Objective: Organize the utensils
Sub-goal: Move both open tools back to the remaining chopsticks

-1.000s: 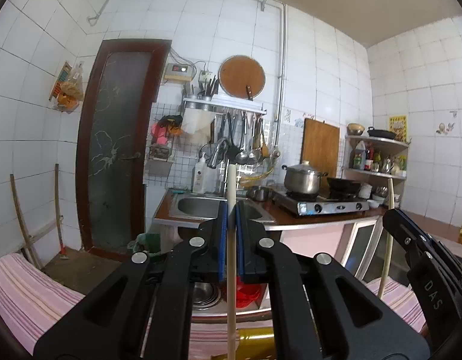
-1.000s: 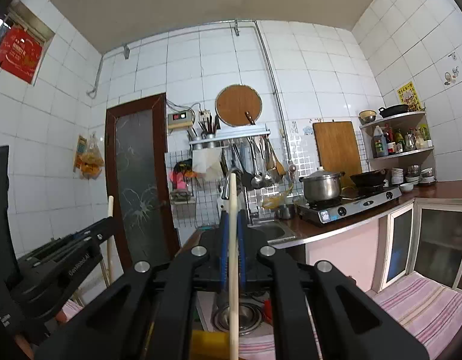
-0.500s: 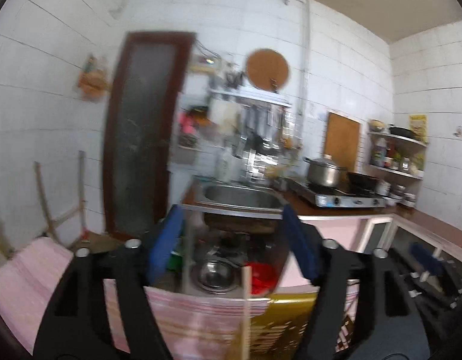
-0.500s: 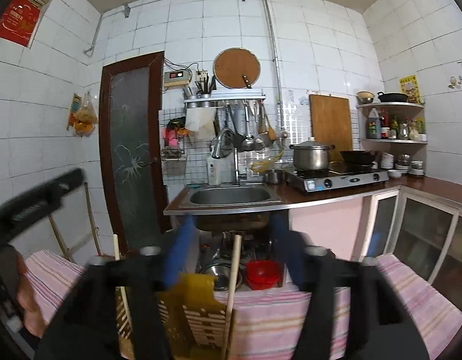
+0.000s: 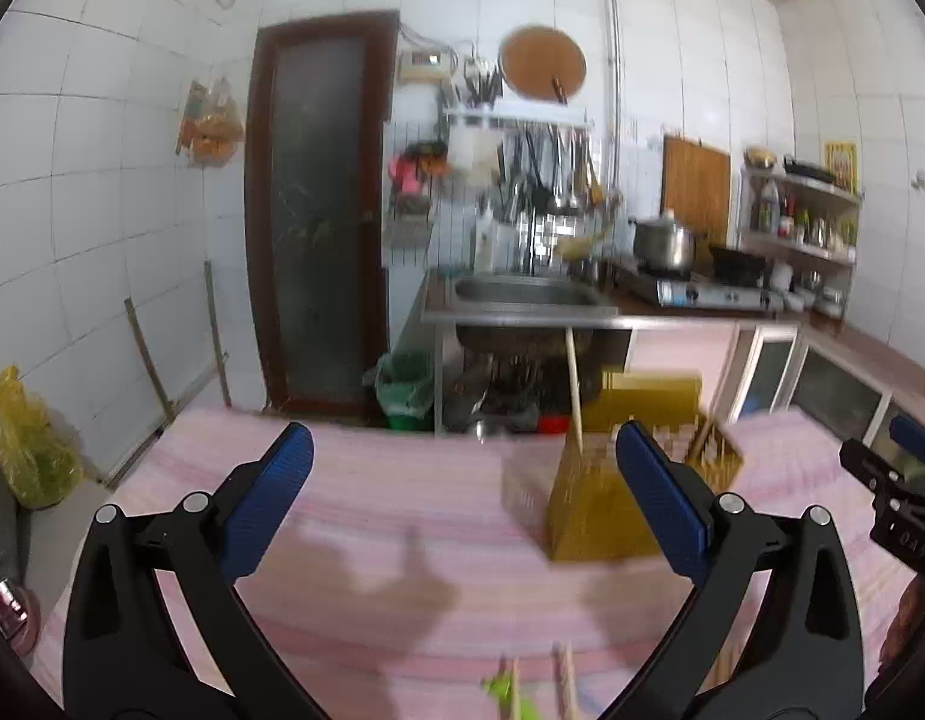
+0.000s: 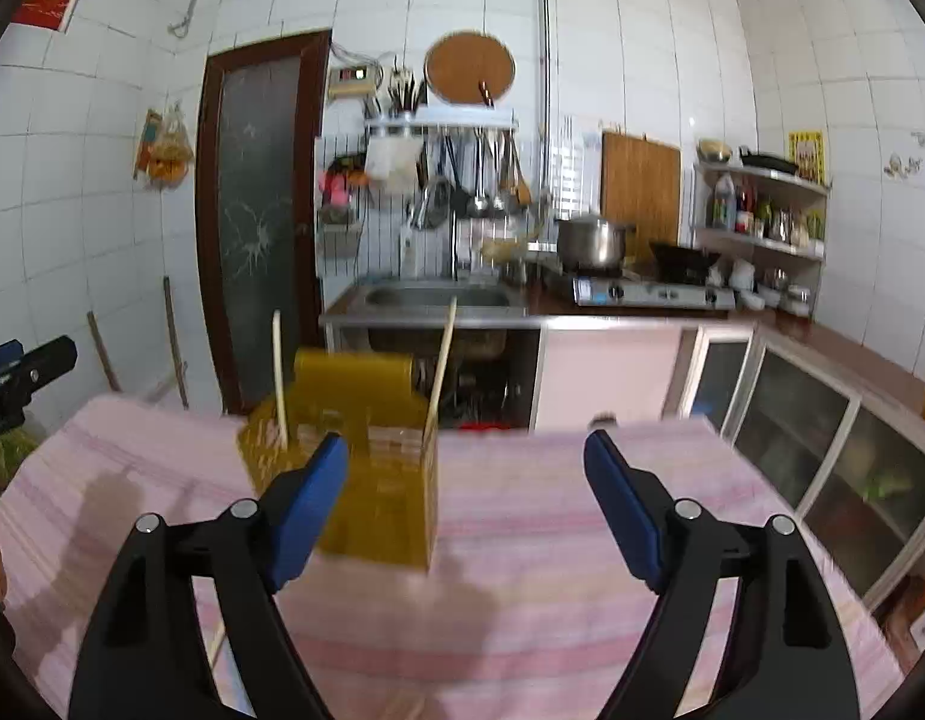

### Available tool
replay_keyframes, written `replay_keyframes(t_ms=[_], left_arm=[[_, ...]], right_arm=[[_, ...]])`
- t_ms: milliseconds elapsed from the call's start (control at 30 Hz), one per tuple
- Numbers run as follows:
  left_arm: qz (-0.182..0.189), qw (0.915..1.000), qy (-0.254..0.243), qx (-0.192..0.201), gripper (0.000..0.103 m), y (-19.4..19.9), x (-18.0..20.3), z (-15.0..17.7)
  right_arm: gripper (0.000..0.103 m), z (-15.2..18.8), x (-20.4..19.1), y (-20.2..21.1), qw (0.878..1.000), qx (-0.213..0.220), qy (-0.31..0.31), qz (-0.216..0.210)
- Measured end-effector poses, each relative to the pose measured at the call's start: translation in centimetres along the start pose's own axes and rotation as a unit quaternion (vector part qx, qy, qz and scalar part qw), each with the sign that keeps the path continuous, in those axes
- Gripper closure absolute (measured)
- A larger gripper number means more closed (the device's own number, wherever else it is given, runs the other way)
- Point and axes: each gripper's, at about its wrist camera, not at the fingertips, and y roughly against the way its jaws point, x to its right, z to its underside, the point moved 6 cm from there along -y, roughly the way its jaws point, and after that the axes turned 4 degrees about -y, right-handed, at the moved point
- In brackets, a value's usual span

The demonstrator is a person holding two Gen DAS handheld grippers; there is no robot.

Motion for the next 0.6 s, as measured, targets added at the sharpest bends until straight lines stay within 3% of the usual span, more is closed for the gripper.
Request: replay_keyframes(t_ms=[267,600], left_arm=[[0.017,0.9980,0.015,-0.058,0.005,2.1,-0.5,7.5],[0.007,0.9941,0.037,-0.102,0.005,0.8,-1.6,12.5]], right_arm=[[0.022,6.6,0.6,1.0,0.998,-0.056,-0.026,-0.008],[0.022,11.8,2.5,-0.4,0.993,-0.100,-0.063,0.007]])
